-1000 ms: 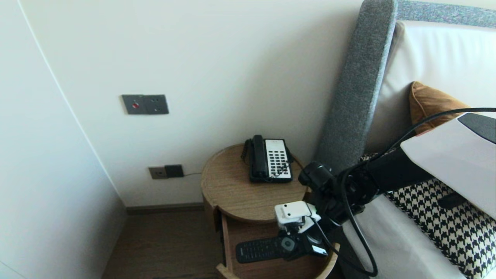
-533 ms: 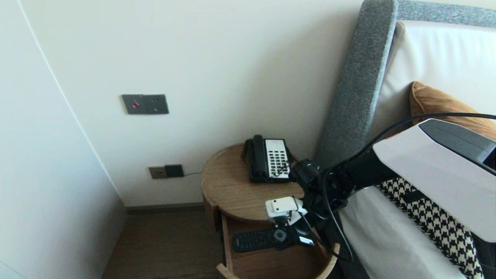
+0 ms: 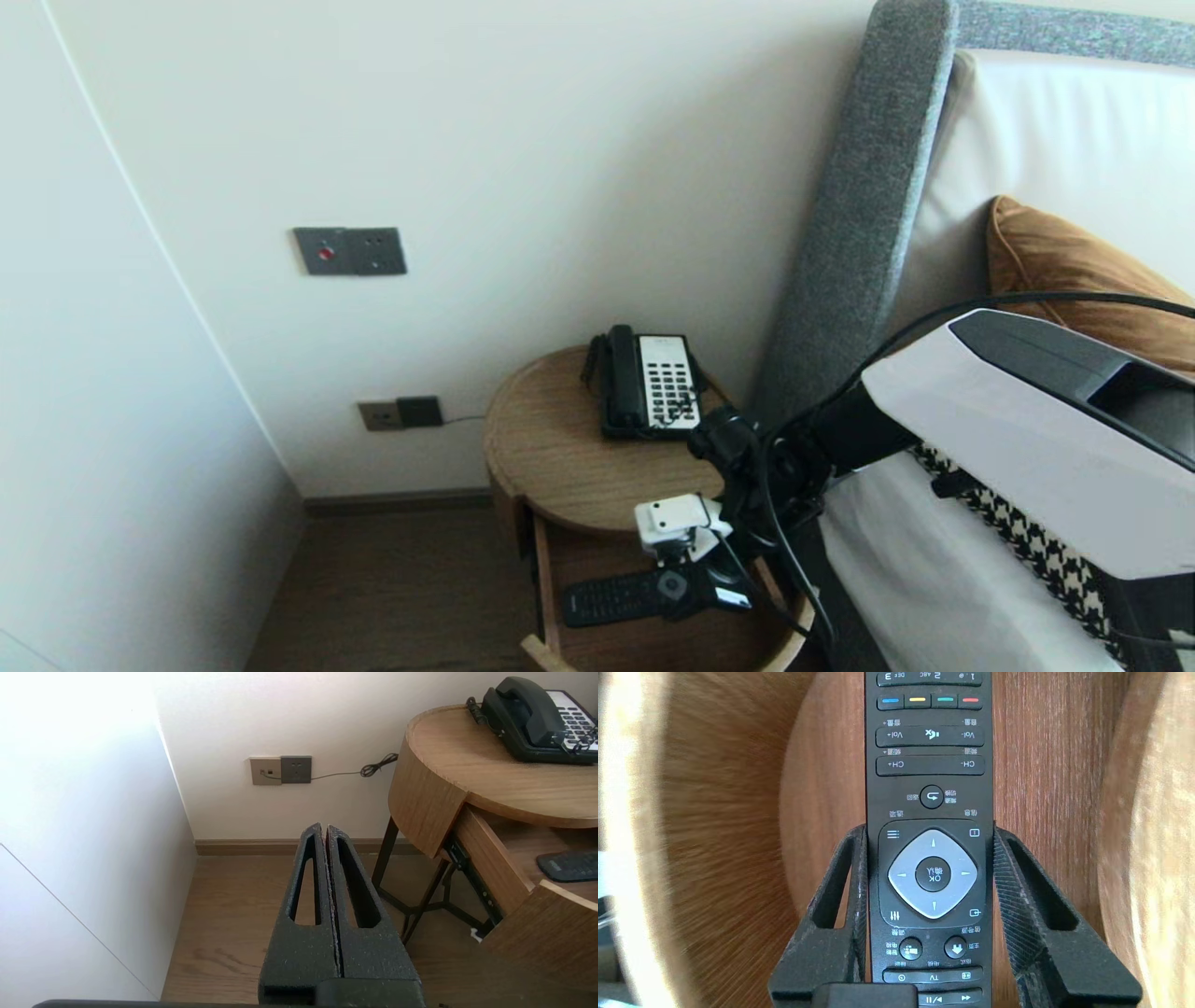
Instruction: Put the remote controls on the table in the drawer one by one
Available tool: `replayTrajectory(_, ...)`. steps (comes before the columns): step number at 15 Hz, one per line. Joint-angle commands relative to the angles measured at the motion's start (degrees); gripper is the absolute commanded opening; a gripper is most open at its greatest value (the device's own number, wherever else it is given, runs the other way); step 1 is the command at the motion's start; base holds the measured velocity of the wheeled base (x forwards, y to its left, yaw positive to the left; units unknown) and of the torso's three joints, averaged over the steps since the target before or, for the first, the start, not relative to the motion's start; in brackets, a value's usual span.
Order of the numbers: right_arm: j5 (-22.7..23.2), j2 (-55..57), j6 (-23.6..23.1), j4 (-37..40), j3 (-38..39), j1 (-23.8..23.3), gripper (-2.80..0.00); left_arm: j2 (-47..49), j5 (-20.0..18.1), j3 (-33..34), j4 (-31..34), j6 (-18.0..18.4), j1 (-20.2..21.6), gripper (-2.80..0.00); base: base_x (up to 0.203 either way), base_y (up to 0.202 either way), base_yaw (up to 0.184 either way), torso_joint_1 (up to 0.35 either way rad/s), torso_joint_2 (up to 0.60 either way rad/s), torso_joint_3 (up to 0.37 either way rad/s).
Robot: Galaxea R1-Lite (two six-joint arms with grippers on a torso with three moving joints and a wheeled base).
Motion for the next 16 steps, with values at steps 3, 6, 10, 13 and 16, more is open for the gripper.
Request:
replayTrajectory(3,0.1,3.6,-0.4,-3.4,0.8,-0.1,-2.8,-0.1,0.0,0.1,0.0,0.0,0.0,-2.8,0.0,0.0,0.0,0.0,0.0,0.0)
replayTrajectory(6,-0.4,4.9,-0.4,-4.4,0.6,-0.2,-2.8,-0.1,0.0,0.1,0.0,0.0,0.0,-2.8,0.0,0.0,0.0,0.0,0.0,0.0)
replayTrajectory(10,-0.8,7.0,-0.3,-8.0,0.8,-0.1,-2.8,-0.1,0.0,0.0,0.0,0.0,0.0,-2.8,0.0,0.0,0.0,0.0,0.0,0.0)
replayTrajectory(13,-0.9,7.9,-0.3,-8.1,0.3,0.2,-2.8,-0.1,0.0,0.0,0.0,0.0,0.0,-2.8,0.0,0.0,0.0,0.0,0.0,0.0)
replayTrajectory(16,-1.0,8.8,-0.4,-8.1,0.2,0.2,-2.8,-0.1,0.0,0.0,0.0,0.0,0.0,-2.8,0.0,0.0,0.0,0.0,0.0,0.0)
